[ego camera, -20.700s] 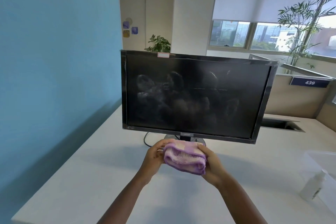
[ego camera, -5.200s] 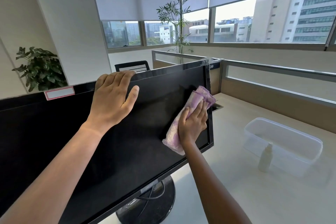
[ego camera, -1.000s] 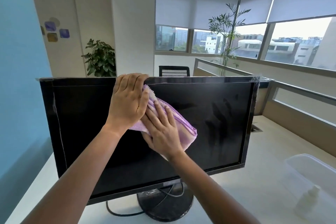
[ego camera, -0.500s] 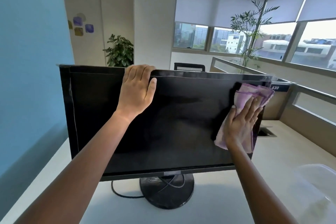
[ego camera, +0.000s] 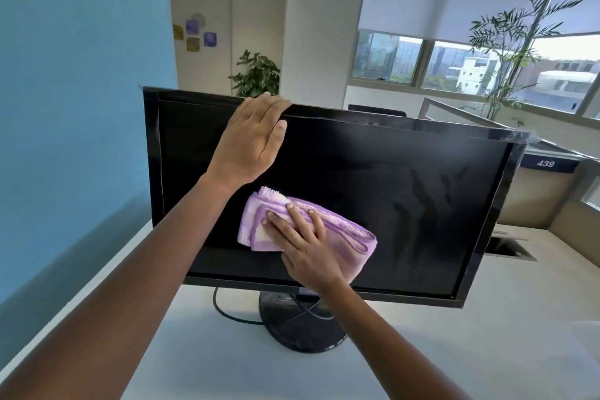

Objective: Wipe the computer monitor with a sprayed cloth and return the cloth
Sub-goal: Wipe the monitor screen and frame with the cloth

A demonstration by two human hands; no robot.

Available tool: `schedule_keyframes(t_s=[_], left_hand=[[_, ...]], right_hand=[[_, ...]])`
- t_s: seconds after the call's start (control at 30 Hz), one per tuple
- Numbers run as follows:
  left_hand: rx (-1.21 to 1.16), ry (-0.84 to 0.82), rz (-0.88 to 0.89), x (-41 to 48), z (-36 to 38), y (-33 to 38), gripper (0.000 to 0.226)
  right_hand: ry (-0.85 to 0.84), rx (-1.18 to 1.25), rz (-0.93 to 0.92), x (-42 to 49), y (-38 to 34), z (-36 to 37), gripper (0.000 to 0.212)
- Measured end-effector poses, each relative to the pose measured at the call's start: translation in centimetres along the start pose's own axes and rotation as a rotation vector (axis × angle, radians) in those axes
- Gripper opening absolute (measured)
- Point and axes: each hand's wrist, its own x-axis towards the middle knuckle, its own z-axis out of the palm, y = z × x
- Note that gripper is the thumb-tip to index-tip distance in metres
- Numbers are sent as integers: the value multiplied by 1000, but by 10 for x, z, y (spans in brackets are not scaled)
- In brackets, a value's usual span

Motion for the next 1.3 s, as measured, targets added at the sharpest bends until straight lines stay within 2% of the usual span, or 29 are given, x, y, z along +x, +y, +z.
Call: schedule_keyframes(t_s=[0.1,0.2,0.33,0.43,0.5,0.63,0.73,0.93,1.07,1.17,1.23,1.3], left_hand=[[78,-13,-53,-33,2,-23,57],[134,-2,-191,-78,8,-50,57],[153,72,-400,-131,14,-76,59],[2,129,-672,-161,21,-87,61],[-129,97,-801,-178,27,-93,57],[-261,-69,-762,-204,37,-100,50],[-314,-33,-784,-206,39,-98,48],[-265,14,-785,-202,42,-89,45],[-230,-13,-831,-200,43,-84,48],[-133,-71,-832,-204,43,-81,55],[11,-103,-780,-211,44,-74,62],[149,-105,-696,-219,50,-60,57]], right_hand=[[-77,-103,-188,-36,20,8,65],[-109,-167,-290,-62,32,11,68],[-142,-102,-262,-70,20,11,65],[-197,-12,-199,-68,-6,14,64],[-210,35,-119,-65,-25,16,62],[-171,83,9,-46,-60,17,60],[-197,103,38,-25,-88,15,58],[-329,130,9,13,-133,5,67],[-349,121,-1,29,-153,-3,60],[-346,132,2,28,-153,-6,58],[-338,126,-15,23,-146,-6,58],[-328,126,-13,14,-134,-5,57]])
